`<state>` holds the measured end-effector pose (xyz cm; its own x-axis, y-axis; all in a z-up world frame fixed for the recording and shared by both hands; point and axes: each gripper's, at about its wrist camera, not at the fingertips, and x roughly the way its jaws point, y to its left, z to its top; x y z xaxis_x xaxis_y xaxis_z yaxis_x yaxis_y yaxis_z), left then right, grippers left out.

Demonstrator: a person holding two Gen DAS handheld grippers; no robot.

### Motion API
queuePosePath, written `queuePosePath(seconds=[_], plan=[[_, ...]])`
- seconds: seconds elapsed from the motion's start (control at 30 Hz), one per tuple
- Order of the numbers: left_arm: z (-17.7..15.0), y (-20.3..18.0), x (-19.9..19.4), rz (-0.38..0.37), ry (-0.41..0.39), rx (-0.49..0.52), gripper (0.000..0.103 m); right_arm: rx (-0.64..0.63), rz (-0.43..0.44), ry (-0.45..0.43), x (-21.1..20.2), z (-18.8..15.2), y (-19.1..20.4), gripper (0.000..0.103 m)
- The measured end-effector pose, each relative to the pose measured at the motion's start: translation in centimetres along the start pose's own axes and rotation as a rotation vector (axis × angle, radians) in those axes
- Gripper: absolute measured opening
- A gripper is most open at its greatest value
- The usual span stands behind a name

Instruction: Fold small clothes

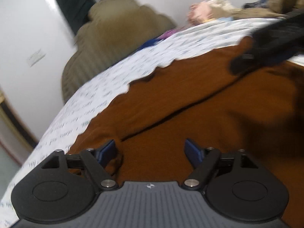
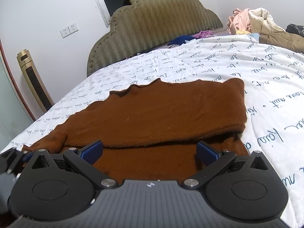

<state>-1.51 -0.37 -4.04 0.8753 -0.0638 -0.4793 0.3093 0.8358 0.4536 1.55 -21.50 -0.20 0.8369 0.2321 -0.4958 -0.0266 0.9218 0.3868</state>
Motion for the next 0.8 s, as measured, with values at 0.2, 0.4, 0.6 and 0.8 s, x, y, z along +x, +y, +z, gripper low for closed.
queuePosePath(seconds=[0.2, 0.4, 0.6, 0.8], plan=[[-1.8, 2.7, -4.3, -0.114, -0.049, -0.083, 0.087, -0.119, 0.042, -0.004, 0.7, 1.1, 3.4, 0.103], [-2.7, 11.5, -5.1, 0.217, -0.034, -0.466, 0.087, -0.631, 0.041, -0.081, 2.3, -0.2, 13.0, 0.103], [-3.6, 13.5, -0.3, 0.422, 0.183, -0.491, 0.087, -1.074, 0.062, -0.175, 3.9, -4.9, 20.2, 0.095], [-5.9, 13.5, 1.3, 0.351, 0.240, -0.600, 0.087, -1.314, -0.008, -0.208, 6.7, -7.6, 22.8, 0.092]])
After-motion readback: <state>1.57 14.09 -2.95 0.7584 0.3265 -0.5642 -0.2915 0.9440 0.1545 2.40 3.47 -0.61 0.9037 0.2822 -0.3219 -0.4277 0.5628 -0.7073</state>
